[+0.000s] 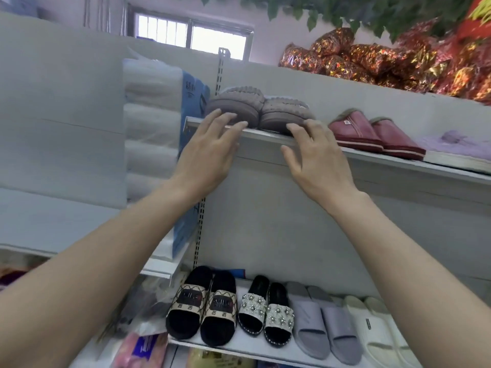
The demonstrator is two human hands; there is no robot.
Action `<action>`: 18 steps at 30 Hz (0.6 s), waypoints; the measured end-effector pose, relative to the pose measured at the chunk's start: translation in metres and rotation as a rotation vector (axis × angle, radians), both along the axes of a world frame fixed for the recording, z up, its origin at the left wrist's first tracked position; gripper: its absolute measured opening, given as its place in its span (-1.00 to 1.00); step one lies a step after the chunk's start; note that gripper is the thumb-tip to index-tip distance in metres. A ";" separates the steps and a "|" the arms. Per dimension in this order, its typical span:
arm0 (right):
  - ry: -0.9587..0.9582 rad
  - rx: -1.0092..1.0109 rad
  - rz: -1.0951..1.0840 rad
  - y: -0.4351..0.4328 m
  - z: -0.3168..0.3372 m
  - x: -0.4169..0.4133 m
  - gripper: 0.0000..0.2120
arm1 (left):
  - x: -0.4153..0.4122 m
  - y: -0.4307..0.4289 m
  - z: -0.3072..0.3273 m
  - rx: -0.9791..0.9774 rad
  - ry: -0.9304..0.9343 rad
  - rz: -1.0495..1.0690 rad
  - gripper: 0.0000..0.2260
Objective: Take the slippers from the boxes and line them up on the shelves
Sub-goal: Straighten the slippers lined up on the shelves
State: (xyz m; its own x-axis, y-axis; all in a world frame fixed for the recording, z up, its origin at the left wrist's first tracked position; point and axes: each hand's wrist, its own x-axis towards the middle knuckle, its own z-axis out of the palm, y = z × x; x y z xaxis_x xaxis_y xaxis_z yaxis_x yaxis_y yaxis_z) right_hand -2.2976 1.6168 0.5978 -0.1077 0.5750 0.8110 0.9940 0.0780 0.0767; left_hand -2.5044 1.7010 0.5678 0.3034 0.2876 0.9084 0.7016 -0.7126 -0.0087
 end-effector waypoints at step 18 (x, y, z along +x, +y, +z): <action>0.323 -0.679 0.007 -0.064 -0.380 -0.026 -0.51 | -0.044 -0.074 -0.372 -0.780 0.033 -0.083 -0.54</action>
